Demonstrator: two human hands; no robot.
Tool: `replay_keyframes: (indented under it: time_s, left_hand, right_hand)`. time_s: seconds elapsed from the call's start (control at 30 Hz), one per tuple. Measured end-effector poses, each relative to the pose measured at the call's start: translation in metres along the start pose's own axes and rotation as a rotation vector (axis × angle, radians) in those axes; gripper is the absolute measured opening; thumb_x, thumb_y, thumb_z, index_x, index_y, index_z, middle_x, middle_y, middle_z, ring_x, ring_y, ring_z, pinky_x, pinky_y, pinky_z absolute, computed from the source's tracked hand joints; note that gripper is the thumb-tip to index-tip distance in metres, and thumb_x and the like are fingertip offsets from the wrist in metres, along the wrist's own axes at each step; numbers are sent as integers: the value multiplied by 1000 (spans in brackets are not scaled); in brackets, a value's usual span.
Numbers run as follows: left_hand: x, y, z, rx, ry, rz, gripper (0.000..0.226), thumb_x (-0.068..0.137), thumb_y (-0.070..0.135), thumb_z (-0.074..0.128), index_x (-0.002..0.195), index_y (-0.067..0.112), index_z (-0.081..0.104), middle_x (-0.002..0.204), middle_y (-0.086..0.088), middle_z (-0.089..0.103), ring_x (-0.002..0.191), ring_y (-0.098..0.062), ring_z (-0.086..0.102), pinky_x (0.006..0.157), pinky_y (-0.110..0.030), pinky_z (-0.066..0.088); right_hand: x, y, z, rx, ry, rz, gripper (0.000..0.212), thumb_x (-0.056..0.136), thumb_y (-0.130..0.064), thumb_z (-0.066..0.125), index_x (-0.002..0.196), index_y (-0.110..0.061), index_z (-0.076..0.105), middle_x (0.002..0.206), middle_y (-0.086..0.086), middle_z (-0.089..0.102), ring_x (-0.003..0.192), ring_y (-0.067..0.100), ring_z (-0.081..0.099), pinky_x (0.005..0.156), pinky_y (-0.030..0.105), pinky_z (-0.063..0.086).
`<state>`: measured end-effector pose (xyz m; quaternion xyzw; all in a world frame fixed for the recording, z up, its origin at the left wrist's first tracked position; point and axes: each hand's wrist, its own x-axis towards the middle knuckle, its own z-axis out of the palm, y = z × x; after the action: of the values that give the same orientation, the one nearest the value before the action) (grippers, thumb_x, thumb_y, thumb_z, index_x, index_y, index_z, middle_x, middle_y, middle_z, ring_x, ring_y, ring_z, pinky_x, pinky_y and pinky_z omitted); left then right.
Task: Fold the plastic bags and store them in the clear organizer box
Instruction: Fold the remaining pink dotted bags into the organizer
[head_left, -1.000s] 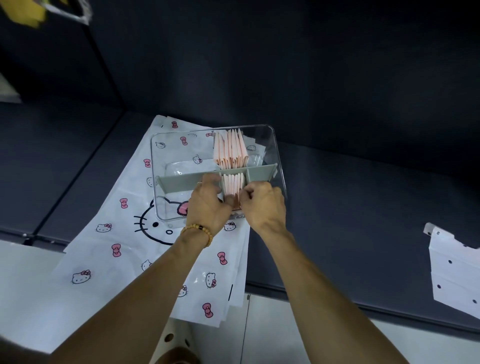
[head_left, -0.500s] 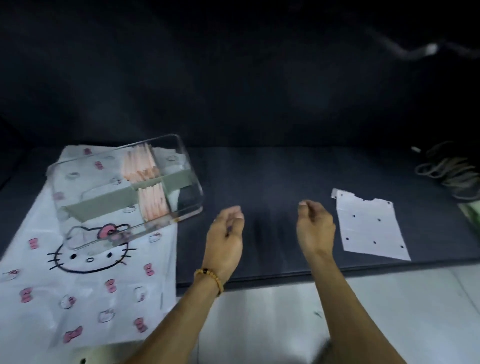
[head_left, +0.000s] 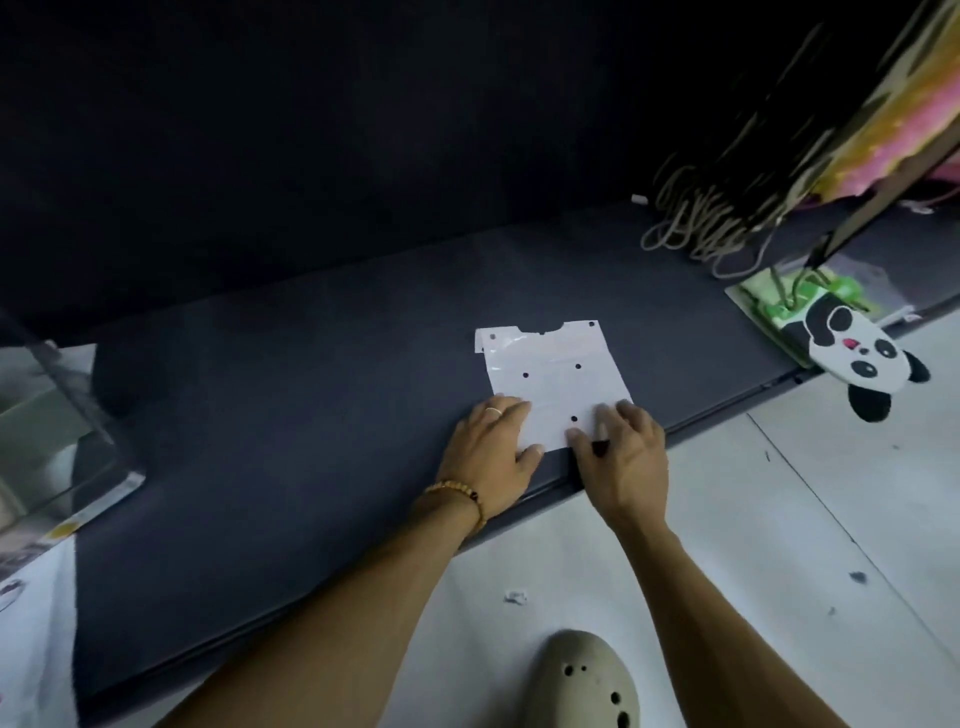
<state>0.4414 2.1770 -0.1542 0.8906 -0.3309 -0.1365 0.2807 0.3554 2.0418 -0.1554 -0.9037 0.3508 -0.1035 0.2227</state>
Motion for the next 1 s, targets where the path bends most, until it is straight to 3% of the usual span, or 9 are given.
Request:
replay_keyframes:
  time_s: [0.1, 0.23, 0.37, 0.5, 0.63, 0.73, 0.83, 0.93, 1.0]
  left_hand:
    - [8, -4, 8, 187, 16, 64, 48, 93, 38, 52, 138, 21, 44, 146, 3, 38, 137, -16, 24, 110, -32, 23]
    - [10, -3, 8, 210, 127, 121, 19, 92, 29, 56, 109, 24, 64, 119, 6, 54, 117, -16, 40, 95, -30, 33]
    - [5, -10, -15, 86, 134, 57, 7, 92, 20, 53, 95, 22, 59, 105, 4, 60, 108, -17, 47, 86, -32, 41]
    - [-21, -42, -56, -110, 85, -27, 4, 93, 22, 50, 94, 24, 53, 115, 2, 60, 105, -17, 54, 89, -35, 46]
    - [-62, -79, -97, -143, -36, -71, 12, 94, 26, 50, 83, 30, 47, 93, 6, 64, 65, -2, 49, 63, -27, 41]
    - [-96, -101, -117, -275, -75, -126, 13, 94, 23, 52, 82, 26, 52, 70, 4, 54, 57, -6, 42, 59, -28, 39]
    - [-125, -121, -127, -444, -29, -203, 13, 95, 17, 55, 82, 18, 56, 76, 3, 56, 69, -8, 48, 70, -30, 44]
    - [-144, -135, -131, -721, 125, -348, 15, 93, 20, 58, 82, 10, 59, 85, -9, 63, 87, -20, 59, 86, -42, 52]
    - [-154, -141, -134, -852, 219, -412, 27, 87, 42, 62, 88, 15, 65, 91, -3, 68, 93, -18, 64, 87, -35, 53]
  right_hand:
    - [-2, 2, 4, -12, 81, -17, 23, 89, -32, 64, 100, -13, 73, 116, 8, 60, 106, 33, 48, 87, 41, 43]
    - [1, -8, 1, -12, 71, -26, 20, 91, -28, 59, 88, -15, 74, 102, 4, 61, 95, 28, 48, 80, 39, 40]
    - [-9, -30, -2, 137, 80, -115, 27, 84, -36, 63, 101, -15, 67, 108, 2, 58, 102, 25, 50, 84, 41, 43]
    - [-15, -46, -4, 27, -208, -336, 72, 75, -56, 66, 137, -28, 42, 140, -8, 46, 128, 16, 38, 106, 40, 28]
    - [-26, -65, 3, -71, -348, -521, 52, 84, -31, 64, 135, -30, 52, 146, -12, 44, 139, 9, 32, 114, 36, 26]
    - [-48, -87, 12, 138, -461, -513, 40, 82, -14, 64, 120, -27, 66, 133, -18, 55, 123, 3, 50, 101, 18, 41]
    - [-68, -104, 21, 324, -612, -304, 30, 84, -14, 66, 110, -27, 72, 111, -26, 64, 99, -2, 61, 80, 1, 40]
    - [-78, -118, 28, 429, -584, -190, 15, 89, -17, 62, 83, -25, 74, 77, -19, 70, 72, 4, 62, 65, 12, 47]
    - [-81, -127, 32, 446, -542, -134, 17, 92, -19, 58, 81, -10, 68, 80, 5, 70, 75, 24, 63, 69, 34, 53]
